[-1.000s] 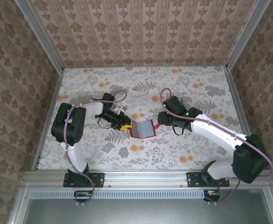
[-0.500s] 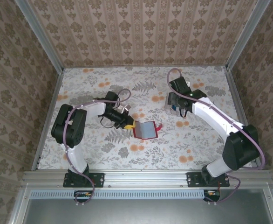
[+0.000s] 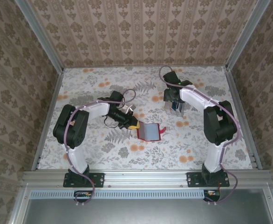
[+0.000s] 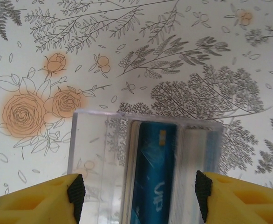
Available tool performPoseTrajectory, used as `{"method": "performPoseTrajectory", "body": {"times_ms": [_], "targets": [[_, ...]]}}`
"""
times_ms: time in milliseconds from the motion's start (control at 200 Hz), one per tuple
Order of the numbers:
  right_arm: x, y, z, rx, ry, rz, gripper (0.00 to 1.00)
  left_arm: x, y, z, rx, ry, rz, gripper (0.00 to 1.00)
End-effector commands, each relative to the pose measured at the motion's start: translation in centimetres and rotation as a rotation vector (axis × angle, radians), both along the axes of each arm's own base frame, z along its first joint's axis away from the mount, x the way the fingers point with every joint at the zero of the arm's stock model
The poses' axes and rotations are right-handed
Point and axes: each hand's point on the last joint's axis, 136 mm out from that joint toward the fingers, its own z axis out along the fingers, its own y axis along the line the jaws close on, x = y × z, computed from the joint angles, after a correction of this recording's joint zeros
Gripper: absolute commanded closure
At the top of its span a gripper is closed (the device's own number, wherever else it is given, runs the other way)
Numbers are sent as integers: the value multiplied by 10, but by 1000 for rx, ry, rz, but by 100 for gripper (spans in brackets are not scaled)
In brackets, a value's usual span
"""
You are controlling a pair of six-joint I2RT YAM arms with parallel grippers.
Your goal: Put the credit cards into the card holder
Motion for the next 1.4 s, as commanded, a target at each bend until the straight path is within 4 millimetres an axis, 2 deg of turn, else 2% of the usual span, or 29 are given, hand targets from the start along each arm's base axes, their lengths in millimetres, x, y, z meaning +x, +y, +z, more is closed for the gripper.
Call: {"method": "performPoseTrajectory", "body": {"times_ms": [0, 170, 455, 690, 865, 1120, 1210, 1390], "targets": [[7, -6, -6, -49, 26, -9, 34, 4, -5, 14, -30, -24, 10, 93], [-4, -20, -14, -63, 24, -48, 35, 4, -5, 14, -24, -29, 11, 94], [-17, -43, -10, -60, 27, -76, 44, 0, -4, 11, -19, -1, -9, 94], [-16, -42, 6, -56, -3, -51, 54, 3, -7, 10, -22, -2, -2, 94], [-19, -46, 0, -54, 22, -46, 64, 3, -8, 5, -14, 11, -4, 94], [-25, -50, 2, -59, 28, -36, 69, 2, -8, 3, -9, 20, -13, 94], [-24, -50, 3, -55, 20, -26, 68, 3, -7, 1, 2, 13, -12, 94], [-24, -45, -12, -26, 64, -11, 55, 5, -9, -1, 2, 17, -9, 94]]}}
